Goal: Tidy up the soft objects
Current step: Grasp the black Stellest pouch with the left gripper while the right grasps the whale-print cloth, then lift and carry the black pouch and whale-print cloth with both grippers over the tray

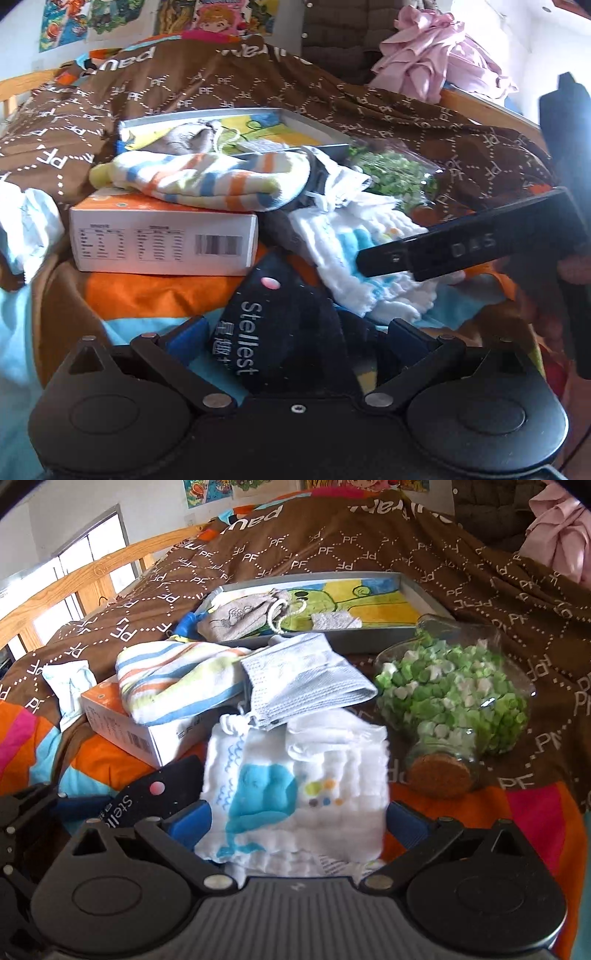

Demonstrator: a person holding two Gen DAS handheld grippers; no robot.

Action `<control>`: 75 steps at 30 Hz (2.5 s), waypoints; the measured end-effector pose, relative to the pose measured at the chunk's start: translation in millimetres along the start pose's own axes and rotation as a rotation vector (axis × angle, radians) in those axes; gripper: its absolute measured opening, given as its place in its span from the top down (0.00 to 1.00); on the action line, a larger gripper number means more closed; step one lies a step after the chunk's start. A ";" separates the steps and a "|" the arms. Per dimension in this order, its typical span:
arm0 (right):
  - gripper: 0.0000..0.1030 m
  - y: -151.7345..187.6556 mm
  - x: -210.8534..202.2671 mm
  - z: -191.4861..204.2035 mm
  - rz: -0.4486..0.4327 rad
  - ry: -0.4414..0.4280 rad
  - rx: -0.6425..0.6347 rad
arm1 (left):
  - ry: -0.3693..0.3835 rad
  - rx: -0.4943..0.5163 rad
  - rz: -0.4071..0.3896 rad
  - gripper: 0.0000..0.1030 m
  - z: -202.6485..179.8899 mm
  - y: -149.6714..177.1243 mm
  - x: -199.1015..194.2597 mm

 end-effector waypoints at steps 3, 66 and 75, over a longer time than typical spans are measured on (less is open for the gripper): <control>0.00 0.3 2.4 3.4 -0.007 0.000 -0.002 | 0.025 -0.002 0.023 0.01 -2.0 2.7 2.2; 0.82 14.3 -105.7 23.4 -0.335 0.058 0.018 | -0.022 -0.331 -0.171 0.93 -11.6 19.1 -82.2; 0.81 13.6 -146.2 41.9 -0.608 0.118 -0.127 | -0.020 -0.300 -0.269 0.93 -22.6 -3.5 -108.1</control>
Point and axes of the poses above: each gripper's, at about its wrist camera, not at the fingertips, and x roughly the way its jaws point, z to its left, y to its underside, the point moved 1 cm from there along x, roughly the way its jaws point, and after that the axes turned 15 degrees about -x, right-handed, at the moved point
